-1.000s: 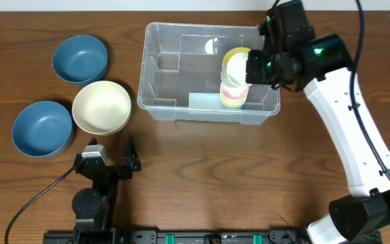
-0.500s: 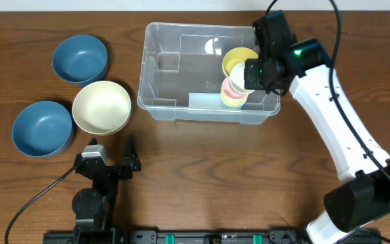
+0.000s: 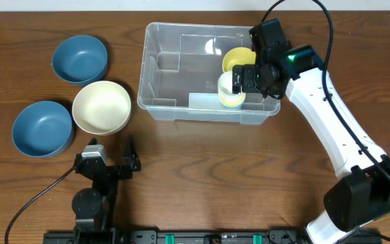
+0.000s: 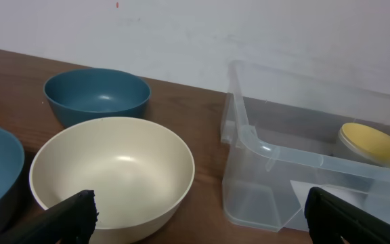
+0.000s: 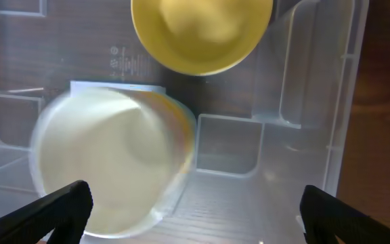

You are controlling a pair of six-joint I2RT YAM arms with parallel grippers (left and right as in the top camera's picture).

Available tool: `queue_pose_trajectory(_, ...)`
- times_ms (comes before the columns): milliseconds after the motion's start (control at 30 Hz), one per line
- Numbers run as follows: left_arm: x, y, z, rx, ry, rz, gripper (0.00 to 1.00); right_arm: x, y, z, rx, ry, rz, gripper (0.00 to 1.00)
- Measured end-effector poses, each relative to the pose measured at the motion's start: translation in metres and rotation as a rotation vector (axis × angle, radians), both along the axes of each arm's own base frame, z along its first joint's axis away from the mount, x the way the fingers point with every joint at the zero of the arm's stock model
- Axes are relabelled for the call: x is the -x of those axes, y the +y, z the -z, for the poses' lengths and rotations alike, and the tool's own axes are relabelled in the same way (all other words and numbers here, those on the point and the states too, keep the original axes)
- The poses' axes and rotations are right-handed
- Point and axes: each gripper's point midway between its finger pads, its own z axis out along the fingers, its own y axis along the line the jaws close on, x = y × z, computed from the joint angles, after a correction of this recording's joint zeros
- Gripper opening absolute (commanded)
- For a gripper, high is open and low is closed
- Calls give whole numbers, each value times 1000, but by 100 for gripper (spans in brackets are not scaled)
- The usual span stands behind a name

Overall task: Pack container
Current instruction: 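Carry the white cup and stack it onto the pink cup, then open the right gripper and retract the right arm to the side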

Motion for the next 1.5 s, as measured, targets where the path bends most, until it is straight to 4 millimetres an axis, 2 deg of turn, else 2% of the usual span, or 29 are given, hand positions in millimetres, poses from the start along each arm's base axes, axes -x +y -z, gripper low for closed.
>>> queue_pose_trajectory(100,0,0,0,0,0,0,98,0,-3,-4,3,3,5,99)
queue_pose_trajectory(233,0,0,0,0,0,0,98,-19,-23,-22,-2,-65,67,99)
queue_pose_trajectory(333,0,0,0,0,0,0,98,-39,-63,-33,2,-124,169,99)
queue_pose_trajectory(500,0,0,0,0,0,0,98,-61,-143,-42,20,-195,361,99)
queue_pose_trajectory(667,0,0,0,0,0,0,98,-80,-204,-59,26,-307,496,99)
queue_pose_trajectory(833,0,0,0,0,0,0,98,-75,-254,-62,44,-327,601,99)
queue_pose_trajectory(1033,0,-1,0,1,0,3,98,-69,-274,-62,56,-327,646,99)
queue_pose_trajectory(1167,2,-3,0,2,18,20,98,-69,-274,-62,57,-326,647,99)
queue_pose_trajectory(1300,11,-3,2,3,128,19,98,-69,-274,-62,57,-326,648,99)
queue_pose_trajectory(1367,15,1,-9,3,181,-5,98,-69,-274,-62,56,-325,649,99)
queue_pose_trajectory(1500,14,14,-47,10,266,-68,98,-69,-274,-61,55,-325,649,99)
